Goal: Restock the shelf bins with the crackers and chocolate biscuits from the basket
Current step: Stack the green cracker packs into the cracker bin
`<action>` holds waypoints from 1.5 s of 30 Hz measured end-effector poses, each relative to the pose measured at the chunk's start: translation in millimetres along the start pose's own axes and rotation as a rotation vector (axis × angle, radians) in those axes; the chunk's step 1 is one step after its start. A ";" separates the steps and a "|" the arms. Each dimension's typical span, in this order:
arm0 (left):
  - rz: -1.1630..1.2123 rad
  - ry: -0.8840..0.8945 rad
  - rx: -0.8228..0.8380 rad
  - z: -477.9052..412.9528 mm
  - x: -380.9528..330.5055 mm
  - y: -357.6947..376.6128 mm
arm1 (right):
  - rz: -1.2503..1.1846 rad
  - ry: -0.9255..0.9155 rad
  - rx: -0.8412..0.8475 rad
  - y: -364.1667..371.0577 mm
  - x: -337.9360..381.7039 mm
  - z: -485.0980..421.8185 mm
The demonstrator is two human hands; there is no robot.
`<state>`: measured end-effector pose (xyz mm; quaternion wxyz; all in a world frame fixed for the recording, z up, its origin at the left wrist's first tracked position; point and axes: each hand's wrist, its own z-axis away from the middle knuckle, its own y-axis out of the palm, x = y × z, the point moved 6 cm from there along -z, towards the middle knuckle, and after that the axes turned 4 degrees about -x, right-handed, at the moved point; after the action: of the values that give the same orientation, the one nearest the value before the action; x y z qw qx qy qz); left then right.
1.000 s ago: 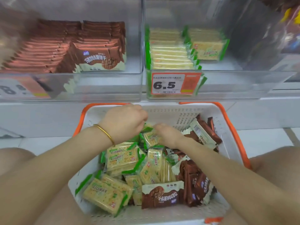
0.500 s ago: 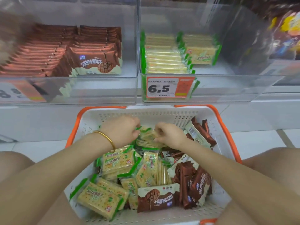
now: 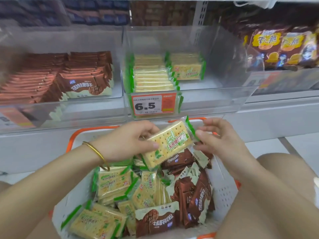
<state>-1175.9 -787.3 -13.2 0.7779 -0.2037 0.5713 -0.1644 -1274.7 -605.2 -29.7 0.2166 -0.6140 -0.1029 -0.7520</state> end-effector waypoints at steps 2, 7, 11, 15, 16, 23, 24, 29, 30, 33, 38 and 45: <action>-0.205 0.073 -0.008 -4.6 -18.9 -8.4 | 0.259 -0.255 -0.033 -11.7 30.7 -4.0; -0.456 0.287 -0.173 -24.2 -76.3 -27.6 | 0.383 -0.266 0.296 0.4 79.5 -33.7; -0.450 0.422 -0.587 -39.2 -92.4 -62.4 | 0.223 -0.323 0.072 -24.3 120.3 -80.8; -0.723 0.321 -0.556 -64.6 -69.3 -61.2 | 0.481 -0.349 -0.173 -41.5 130.1 -135.6; -0.750 0.279 -0.527 -69.4 -63.8 -58.1 | 0.583 -0.330 -0.177 -38.2 125.2 -149.5; -0.810 0.243 -0.522 -83.2 -51.1 -52.6 | 0.772 -0.168 -0.100 -13.5 100.9 -222.9; -0.808 0.239 -0.515 -83.4 -50.9 -52.4 | 0.891 -0.193 -0.107 -11.5 103.8 -228.6; -0.810 0.227 -0.516 -83.8 -49.7 -50.7 | 1.241 -0.237 -0.200 -6.0 99.5 -242.5; -0.802 0.229 -0.515 -83.7 -49.8 -50.6 | 1.240 -0.235 -0.216 -5.6 97.9 -243.8; -0.789 0.234 -0.518 -82.4 -50.5 -50.9 | 1.212 -0.218 -0.223 -3.7 97.0 -246.8; -0.785 0.257 -0.524 -83.7 -49.9 -51.7 | 1.171 -0.117 -0.157 -0.8 87.9 -249.6; -0.696 0.356 -0.553 -76.9 -53.3 -54.6 | 1.172 -0.099 -0.144 -0.6 89.4 -241.3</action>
<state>-1266.2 -818.3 37.8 0.4833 -0.5509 0.6157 -0.2894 -1500.7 -724.0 2.6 0.5483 -0.6159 0.2948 -0.4828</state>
